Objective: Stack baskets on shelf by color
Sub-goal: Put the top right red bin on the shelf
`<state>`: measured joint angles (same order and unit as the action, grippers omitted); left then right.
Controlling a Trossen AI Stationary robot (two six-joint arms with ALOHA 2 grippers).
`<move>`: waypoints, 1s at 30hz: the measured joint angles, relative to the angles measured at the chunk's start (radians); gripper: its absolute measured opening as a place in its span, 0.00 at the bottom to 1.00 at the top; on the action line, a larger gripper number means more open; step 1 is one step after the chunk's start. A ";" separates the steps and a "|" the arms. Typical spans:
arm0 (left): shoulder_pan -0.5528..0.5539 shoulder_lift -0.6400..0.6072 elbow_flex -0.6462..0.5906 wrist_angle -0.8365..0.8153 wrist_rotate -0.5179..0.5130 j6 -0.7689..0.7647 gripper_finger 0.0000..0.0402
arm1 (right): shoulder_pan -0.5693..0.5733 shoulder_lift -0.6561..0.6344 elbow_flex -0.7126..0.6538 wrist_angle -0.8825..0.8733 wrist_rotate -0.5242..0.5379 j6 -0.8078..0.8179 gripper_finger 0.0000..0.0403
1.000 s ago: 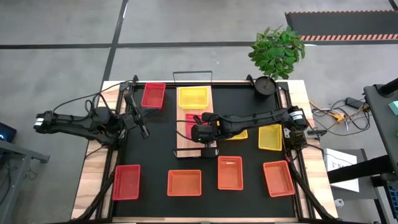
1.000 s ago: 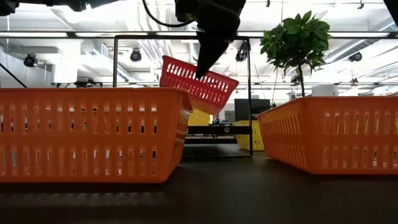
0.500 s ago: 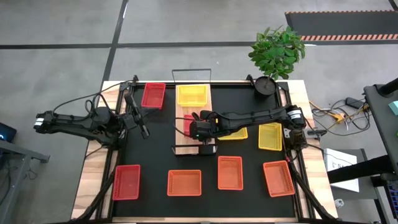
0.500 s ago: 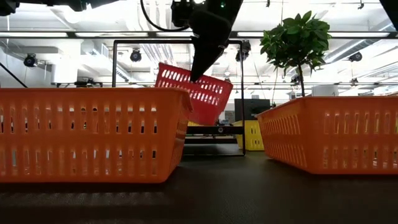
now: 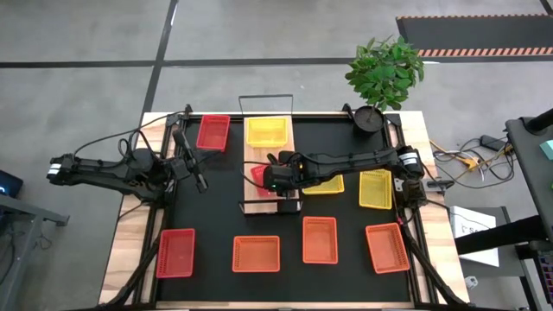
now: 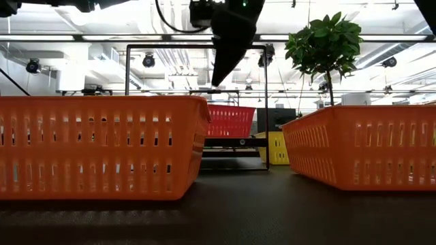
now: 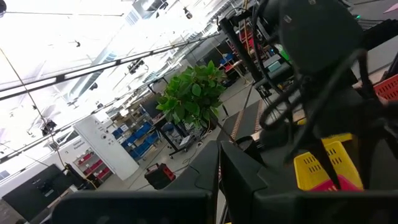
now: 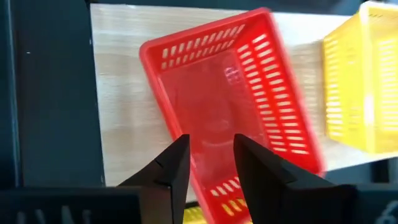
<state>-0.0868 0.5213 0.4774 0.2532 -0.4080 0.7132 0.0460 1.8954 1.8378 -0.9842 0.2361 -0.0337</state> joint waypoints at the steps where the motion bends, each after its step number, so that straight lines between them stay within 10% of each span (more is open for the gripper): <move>1: 0.000 0.000 0.000 0.000 0.000 0.000 0.00 | 0.000 0.000 0.020 -0.020 0.000 -0.006 0.30; 14: 0.000 0.010 0.000 0.000 0.000 0.000 0.00 | -0.015 -0.003 0.286 -0.328 -0.062 -0.060 0.19; 30: 0.000 0.103 0.021 -0.234 0.018 -0.002 0.00 | -0.236 -0.037 0.259 -0.395 -0.277 -0.191 0.02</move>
<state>-0.0864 0.6245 0.4989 0.0196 -0.3903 0.7111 -0.1905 1.8580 2.0969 -1.3797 -0.0411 -0.2246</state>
